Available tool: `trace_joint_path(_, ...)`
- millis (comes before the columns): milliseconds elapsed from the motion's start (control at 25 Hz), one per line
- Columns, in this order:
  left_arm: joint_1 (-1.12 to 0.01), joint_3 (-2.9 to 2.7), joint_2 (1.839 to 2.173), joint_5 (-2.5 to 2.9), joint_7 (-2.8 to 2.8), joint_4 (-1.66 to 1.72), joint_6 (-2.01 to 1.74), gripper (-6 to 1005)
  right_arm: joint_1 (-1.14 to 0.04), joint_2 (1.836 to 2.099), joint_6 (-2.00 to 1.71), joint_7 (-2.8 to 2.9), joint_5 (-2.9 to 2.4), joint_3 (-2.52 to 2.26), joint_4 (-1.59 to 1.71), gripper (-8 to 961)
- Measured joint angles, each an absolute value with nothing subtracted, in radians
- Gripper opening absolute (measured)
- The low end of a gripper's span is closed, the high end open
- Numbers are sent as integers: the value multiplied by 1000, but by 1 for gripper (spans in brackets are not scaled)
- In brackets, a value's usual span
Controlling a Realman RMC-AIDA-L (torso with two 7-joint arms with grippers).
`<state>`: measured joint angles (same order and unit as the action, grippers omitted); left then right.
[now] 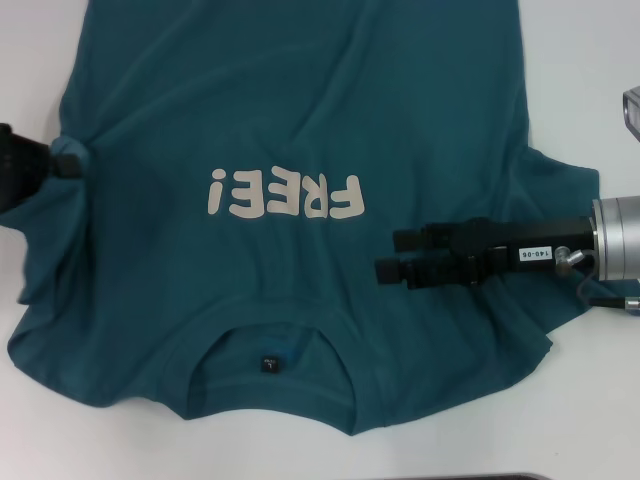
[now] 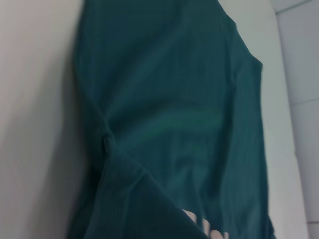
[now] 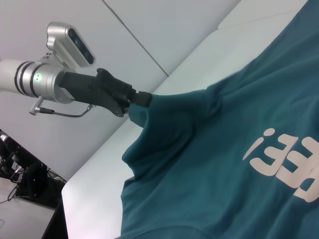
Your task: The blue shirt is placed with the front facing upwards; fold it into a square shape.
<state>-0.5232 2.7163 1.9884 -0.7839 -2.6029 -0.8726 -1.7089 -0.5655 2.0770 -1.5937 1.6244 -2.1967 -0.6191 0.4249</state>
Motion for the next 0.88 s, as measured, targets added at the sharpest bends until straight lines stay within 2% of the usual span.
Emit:
trace_joint_path(360, -559, 2713, 2062, -784, -2632, -881, -1703, 31, -564, 2076, -1592, 1624, -2198, -619, 425, 884)
trace_joint_path(440, -565, 2709, 2066, -784, -2627, -870, -1690, 31, -564, 2075, -1589, 1624, -2198, -620, 425, 884)
trace_joint_path(680, -576, 2616, 2047, -784, -2601, -871, -1675, 32, -564, 2074, -1586, 1624, -2198, -620, 425, 882)
trace_joint_path(760, -578, 2581, 2054, -784, -2598, -897, -1682, 32, -564, 2074, -1583, 1624, -2198, -620, 425, 882)
trace_joint_path(880, -580, 2505, 2071, -780, -2603, -944, -1691, 112, -566, 2074, -1578, 1627, -2198, -621, 425, 881)
